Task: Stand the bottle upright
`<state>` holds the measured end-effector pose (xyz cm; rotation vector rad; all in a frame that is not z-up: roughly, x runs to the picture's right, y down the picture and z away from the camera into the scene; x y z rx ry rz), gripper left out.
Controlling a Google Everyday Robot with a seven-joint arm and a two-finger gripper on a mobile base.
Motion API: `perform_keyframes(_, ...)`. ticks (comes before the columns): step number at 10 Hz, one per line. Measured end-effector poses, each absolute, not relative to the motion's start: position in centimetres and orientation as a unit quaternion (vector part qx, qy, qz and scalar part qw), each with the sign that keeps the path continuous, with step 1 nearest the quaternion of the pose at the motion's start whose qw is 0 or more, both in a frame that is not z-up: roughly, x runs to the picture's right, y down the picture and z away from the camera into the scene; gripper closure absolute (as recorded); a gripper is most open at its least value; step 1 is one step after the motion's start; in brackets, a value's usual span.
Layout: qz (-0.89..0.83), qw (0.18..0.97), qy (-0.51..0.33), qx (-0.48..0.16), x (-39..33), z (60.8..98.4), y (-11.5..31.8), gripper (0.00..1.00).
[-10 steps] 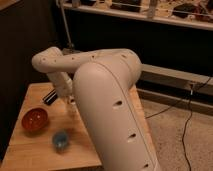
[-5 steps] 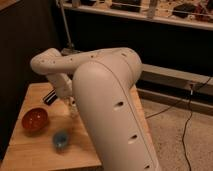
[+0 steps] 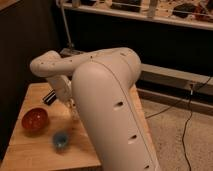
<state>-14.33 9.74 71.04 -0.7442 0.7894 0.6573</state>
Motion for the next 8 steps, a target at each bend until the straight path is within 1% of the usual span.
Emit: perform_keyframes(8,0.288,0.802,0.392,-0.347,-13.64,70.78,10.66,0.8)
